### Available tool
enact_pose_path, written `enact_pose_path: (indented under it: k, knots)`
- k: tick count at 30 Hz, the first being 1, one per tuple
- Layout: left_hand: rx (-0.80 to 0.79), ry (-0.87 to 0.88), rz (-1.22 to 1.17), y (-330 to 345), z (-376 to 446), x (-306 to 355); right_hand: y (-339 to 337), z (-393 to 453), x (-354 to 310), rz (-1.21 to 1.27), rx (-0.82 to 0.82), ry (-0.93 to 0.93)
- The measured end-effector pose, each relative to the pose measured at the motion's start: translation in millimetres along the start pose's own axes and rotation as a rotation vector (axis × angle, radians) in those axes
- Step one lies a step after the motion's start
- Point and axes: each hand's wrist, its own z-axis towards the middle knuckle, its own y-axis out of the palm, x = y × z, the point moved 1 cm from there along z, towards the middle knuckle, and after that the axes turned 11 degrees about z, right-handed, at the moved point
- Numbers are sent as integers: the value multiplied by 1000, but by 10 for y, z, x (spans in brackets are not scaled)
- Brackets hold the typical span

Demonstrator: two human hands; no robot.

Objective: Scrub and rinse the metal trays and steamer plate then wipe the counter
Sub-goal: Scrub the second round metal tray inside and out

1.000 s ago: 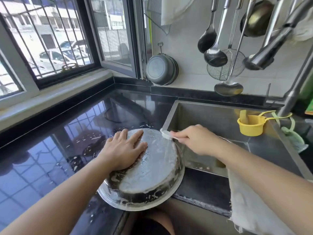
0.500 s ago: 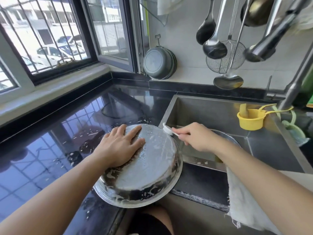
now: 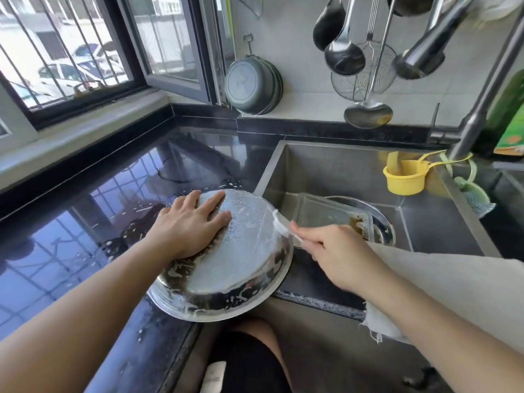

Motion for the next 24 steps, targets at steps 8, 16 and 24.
enact_pose_path:
  k: [8, 16, 24]
  knots:
    - [137, -16, -128, -3, -66, 19, -64, 316, -186, -176, -71, 119]
    - [411, -337, -928, 0, -138, -285, 270, 1585, -804, -595, -235, 136]
    - [875, -691, -1414, -1, -301, -367, 1018, 1708, -1529, -614, -410, -166]
